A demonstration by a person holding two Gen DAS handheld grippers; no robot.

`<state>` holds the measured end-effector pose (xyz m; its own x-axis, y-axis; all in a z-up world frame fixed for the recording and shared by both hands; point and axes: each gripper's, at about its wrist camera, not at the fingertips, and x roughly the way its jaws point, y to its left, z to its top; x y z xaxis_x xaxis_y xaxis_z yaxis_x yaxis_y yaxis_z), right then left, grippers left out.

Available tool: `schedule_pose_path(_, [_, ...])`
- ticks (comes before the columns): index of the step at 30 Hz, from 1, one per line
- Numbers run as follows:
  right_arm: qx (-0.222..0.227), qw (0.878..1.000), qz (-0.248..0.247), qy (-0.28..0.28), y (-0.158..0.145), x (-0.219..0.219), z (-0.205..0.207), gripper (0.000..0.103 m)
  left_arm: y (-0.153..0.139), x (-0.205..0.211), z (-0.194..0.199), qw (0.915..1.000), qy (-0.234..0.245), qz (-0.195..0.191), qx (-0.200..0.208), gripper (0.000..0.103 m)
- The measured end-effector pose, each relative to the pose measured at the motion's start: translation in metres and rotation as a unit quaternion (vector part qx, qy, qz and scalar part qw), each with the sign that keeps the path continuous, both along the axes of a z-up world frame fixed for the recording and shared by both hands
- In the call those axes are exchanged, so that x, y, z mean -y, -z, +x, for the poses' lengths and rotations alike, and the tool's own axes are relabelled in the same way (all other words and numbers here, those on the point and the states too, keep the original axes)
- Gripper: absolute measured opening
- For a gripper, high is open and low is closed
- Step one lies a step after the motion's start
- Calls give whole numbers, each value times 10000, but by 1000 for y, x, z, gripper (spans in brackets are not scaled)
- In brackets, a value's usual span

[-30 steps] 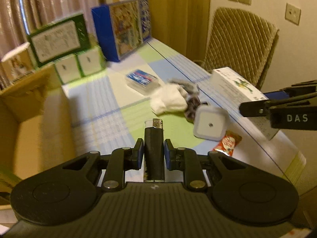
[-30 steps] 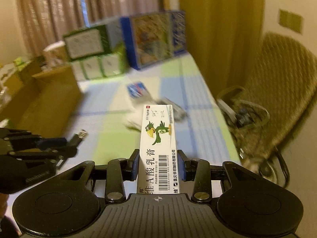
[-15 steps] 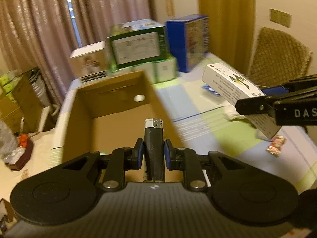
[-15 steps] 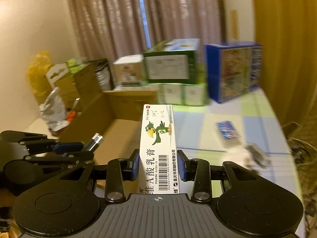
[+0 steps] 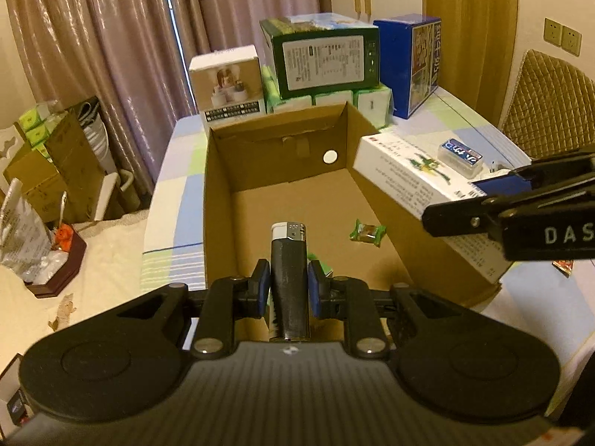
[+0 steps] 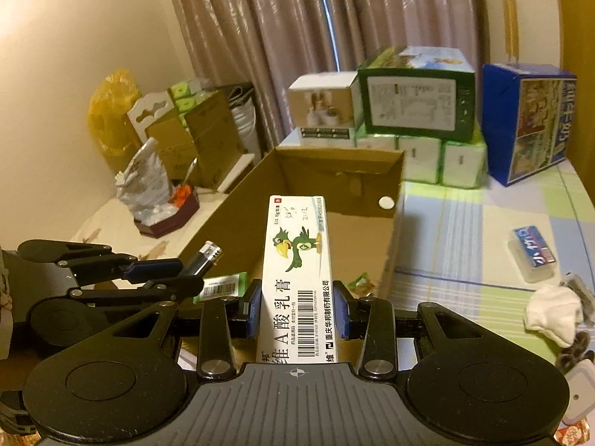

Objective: Organize objects
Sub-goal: 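Carry both items over the cardboard box and open both grippers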

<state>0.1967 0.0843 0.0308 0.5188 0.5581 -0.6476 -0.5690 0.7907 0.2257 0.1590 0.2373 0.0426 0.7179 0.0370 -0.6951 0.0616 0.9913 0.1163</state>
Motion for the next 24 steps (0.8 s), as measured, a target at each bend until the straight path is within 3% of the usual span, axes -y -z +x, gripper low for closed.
schedule_pose_path(8, [-145, 9997, -173, 98, 24, -10, 17, 35, 28, -2, 27, 9999, 105, 71, -50, 18])
schedule_pose_path(18, [-169, 9995, -226, 126, 39, -19, 36, 35, 31, -21, 64, 10000, -10, 26, 14, 18])
schedule_pose_path(24, [-102, 9998, -60, 185, 37, -16, 42, 37, 24, -31, 66, 9999, -96, -67, 82, 21])
